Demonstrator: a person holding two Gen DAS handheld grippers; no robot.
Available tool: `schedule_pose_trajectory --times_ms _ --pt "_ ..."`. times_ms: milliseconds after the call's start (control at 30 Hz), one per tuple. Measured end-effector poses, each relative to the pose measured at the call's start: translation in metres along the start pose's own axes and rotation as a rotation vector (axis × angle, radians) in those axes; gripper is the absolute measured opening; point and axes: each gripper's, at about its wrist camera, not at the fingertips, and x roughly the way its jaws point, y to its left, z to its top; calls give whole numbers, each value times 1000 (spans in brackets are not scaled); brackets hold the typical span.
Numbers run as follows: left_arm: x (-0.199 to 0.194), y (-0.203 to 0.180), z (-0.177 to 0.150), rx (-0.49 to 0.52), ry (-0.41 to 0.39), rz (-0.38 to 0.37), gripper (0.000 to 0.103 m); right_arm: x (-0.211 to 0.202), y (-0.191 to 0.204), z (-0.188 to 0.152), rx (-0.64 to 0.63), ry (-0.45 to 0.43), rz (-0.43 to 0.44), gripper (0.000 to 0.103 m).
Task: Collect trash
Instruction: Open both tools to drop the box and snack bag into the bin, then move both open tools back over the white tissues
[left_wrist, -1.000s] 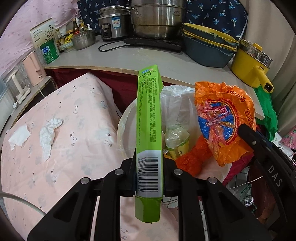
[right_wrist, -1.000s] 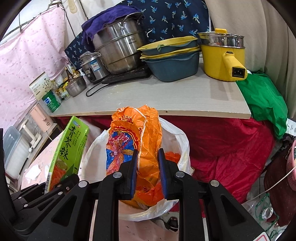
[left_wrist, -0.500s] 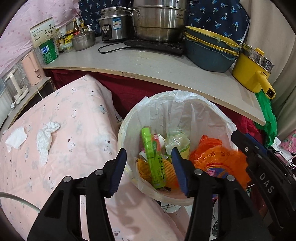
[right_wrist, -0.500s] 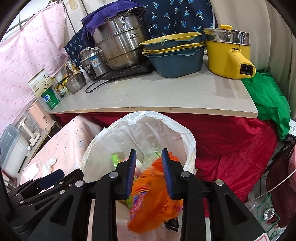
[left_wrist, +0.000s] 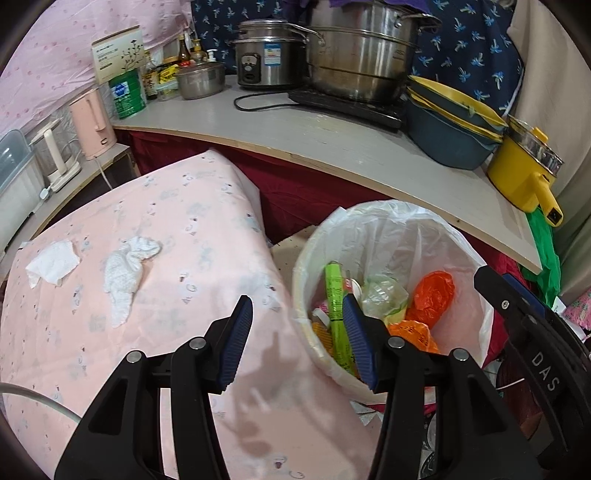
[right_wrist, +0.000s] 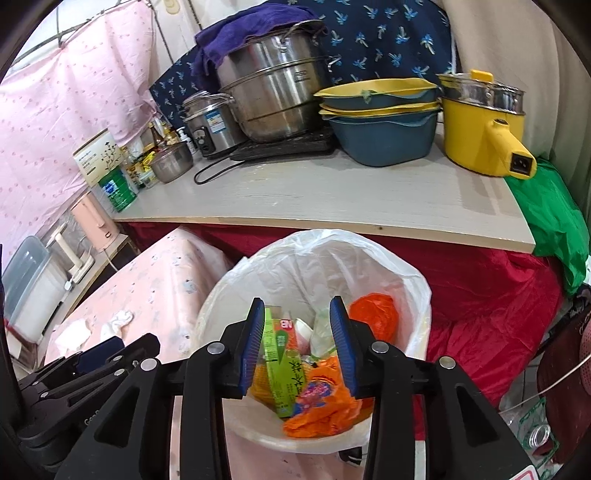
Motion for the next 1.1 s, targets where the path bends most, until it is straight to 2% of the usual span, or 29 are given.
schedule_pose_trajectory --times_ms 133,367,767,900,1100 --pt "-7 25 1 -39 -12 22 48 -1 22 -1 -32 0 20 42" --pt "-17 80 -1 -113 -24 76 48 5 73 -7 -105 20 65 43" --pt "-24 196 -12 -263 -21 184 48 26 169 -29 -236 73 144 44" --pt "-22 237 -18 -305 -13 226 48 37 201 -41 -267 93 164 54" --pt "-15 292 -24 -350 -1 286 54 63 243 -55 -308 136 188 60"
